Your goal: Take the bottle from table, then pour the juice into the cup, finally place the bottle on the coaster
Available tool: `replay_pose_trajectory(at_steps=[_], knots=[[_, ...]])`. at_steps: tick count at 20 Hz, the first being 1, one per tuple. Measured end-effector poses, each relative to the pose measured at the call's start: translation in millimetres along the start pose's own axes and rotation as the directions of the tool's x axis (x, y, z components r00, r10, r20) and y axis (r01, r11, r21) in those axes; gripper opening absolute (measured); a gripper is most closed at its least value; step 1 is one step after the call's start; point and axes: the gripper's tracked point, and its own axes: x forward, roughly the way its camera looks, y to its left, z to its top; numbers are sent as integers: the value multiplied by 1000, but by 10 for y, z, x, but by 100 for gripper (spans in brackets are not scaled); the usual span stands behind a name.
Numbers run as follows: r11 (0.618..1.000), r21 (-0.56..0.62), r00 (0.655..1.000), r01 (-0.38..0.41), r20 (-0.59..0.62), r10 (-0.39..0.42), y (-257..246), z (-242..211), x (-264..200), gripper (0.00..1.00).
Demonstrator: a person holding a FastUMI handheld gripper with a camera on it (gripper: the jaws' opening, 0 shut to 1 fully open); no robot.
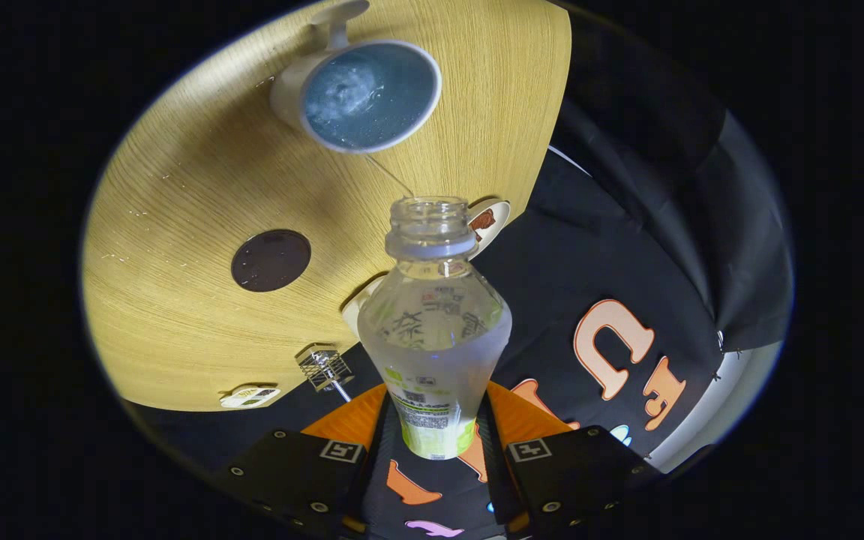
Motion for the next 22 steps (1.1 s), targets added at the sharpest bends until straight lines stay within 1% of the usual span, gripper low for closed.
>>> replay_pose_trajectory(at_steps=[3, 6, 8, 11, 12, 13, 15, 17, 20, 22], knots=[[996, 86, 1000, -15, 10, 15, 87, 36, -24, 56], [975, 215, 999, -48, 33, 42, 254, 109, -50, 56], [937, 338, 996, -86, 55, 72, 388, 156, -79, 56], [852, 506, 991, -134, 91, 101, 517, 220, -137, 56], [811, 565, 988, -153, 100, 117, 565, 225, -169, 56], [758, 629, 985, -173, 115, 129, 599, 233, -189, 56], [627, 749, 976, -215, 156, 148, 648, 273, -243, 57], [493, 837, 971, -237, 192, 142, 633, 262, -273, 56], [307, 920, 969, -244, 220, 112, 629, 193, -322, 57], [163, 953, 966, -256, 246, 84, 645, 130, -348, 57]])
